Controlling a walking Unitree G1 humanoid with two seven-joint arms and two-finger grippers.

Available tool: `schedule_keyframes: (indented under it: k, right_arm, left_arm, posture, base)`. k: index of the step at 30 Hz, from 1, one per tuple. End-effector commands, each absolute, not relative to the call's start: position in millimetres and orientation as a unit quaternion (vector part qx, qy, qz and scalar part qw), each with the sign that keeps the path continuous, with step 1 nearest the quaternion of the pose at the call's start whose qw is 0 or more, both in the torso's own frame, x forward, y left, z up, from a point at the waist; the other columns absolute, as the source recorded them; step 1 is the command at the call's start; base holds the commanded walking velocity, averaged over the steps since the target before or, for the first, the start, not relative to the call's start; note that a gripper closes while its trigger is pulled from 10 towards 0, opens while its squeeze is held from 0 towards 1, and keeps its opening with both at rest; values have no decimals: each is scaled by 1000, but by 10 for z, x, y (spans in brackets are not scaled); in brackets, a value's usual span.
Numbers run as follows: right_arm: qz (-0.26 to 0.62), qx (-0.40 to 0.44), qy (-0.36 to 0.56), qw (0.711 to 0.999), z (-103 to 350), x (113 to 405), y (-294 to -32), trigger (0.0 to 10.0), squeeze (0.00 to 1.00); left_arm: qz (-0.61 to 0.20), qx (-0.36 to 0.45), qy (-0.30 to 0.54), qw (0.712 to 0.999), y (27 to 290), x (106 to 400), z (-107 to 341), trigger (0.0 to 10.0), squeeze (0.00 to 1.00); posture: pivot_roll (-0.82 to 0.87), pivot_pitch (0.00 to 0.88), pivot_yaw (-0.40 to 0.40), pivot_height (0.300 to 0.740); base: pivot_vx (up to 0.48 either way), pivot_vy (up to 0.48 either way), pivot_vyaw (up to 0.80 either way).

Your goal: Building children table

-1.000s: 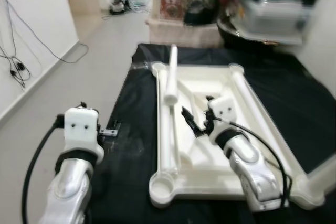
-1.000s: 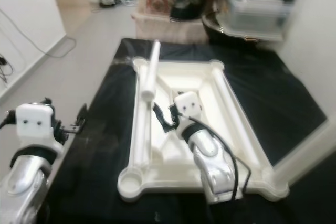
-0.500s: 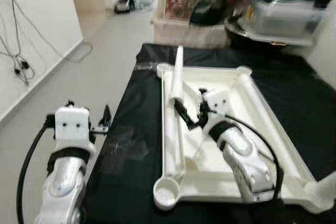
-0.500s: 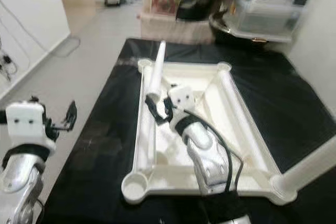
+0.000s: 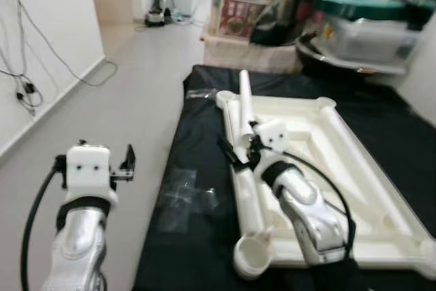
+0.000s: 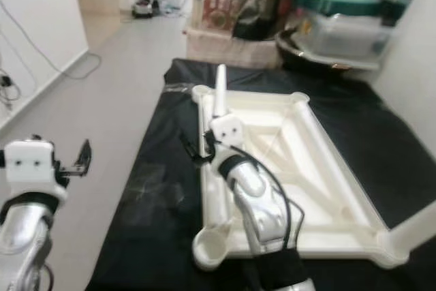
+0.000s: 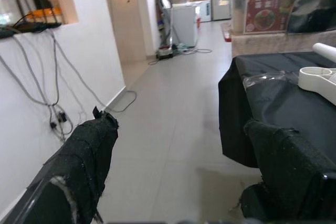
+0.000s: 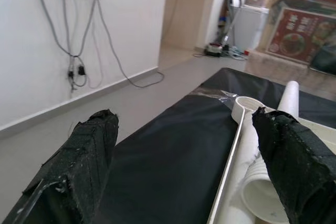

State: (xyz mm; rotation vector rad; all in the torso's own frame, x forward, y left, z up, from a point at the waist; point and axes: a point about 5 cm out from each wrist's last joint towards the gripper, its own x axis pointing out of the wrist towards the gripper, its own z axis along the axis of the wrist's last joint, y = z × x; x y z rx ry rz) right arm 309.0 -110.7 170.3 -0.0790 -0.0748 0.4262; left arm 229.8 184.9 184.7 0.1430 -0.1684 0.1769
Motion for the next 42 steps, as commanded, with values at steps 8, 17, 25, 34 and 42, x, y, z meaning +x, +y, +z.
schedule_keyframes:
  k: [8,17,25,34,42]
  right_arm:
    - [188,-45,-17,981,1636,3111,-1175,10000,0]
    - [191,-64,-18,979,1631,3125,-1175,10000,0]
    - [196,-54,-22,979,1667,3142,-1131,10000,0]
    - [203,-54,-29,977,1703,3171,-1100,10000,0]
    - [205,-50,-30,977,1695,3164,-1062,10000,0]
  left_arm:
    - [70,75,-90,991,1806,2303,1834,10000,0]
    - [74,73,-91,990,1819,2325,1809,10000,0]
    - [71,56,-104,990,1817,2337,1829,10000,0]
    - [74,55,-102,990,1814,2334,1820,10000,0]
    - [74,55,-104,990,1804,2331,1815,10000,0]
  posture:
    - [76,0,-82,740]
    - [77,0,-85,740]
    - [73,0,-82,740]
    - [80,0,-90,740]
    - [82,0,-85,740]
  base:
    - [0,0,-490]
    - [0,0,-150]
    - [0,0,0]
    - [275,0,0]
    - [276,0,0]
